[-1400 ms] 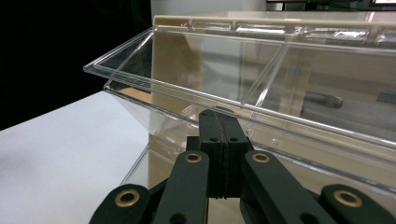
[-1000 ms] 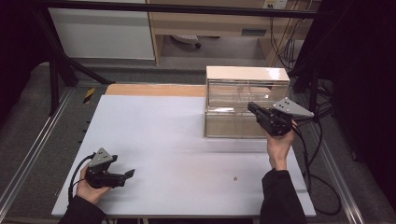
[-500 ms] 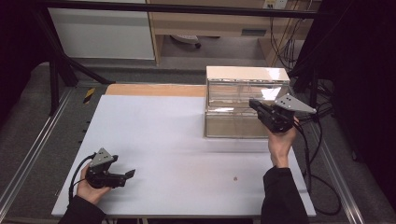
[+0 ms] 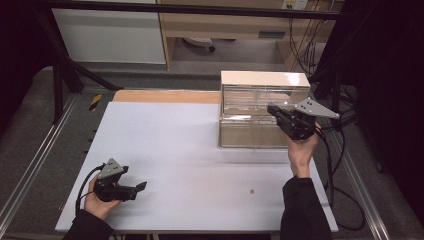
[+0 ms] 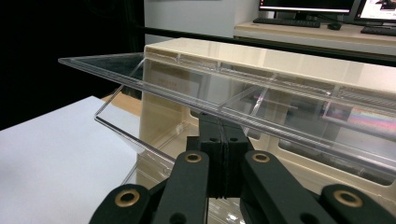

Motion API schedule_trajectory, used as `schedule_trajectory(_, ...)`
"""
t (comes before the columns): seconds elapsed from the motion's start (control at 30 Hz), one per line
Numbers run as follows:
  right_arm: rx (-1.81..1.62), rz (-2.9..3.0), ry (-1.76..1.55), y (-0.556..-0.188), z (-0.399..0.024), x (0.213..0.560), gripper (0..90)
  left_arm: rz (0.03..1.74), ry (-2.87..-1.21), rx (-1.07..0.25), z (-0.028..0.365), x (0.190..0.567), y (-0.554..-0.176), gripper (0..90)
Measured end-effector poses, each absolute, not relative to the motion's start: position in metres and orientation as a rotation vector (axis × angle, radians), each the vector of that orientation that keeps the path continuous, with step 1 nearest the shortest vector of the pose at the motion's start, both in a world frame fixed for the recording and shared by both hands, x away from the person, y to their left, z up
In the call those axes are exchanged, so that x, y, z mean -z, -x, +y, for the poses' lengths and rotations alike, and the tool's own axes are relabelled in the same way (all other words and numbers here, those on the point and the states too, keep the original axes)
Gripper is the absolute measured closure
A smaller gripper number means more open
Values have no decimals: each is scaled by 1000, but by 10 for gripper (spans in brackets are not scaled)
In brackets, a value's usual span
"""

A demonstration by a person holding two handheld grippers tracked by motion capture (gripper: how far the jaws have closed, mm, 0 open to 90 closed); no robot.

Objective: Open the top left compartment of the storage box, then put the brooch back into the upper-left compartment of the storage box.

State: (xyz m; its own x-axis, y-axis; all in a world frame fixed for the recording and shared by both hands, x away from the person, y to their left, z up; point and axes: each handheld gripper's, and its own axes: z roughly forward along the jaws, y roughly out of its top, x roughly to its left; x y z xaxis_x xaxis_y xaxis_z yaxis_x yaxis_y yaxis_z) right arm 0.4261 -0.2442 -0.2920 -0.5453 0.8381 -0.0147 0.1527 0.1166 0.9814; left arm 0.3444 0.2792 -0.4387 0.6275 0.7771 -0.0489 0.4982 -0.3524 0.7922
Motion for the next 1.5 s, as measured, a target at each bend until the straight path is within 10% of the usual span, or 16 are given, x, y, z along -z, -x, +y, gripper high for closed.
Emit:
schedule_trajectory(0.67, -1453, 1809, -969, -430, -245, 289, 900, 912, -2012, -431, 227, 405, -351, 122)
schedule_trajectory(1.5, -1464, 1810, -972, -433, -247, 289, 900, 775, -1925, -457, 134, 336, -385, 565)
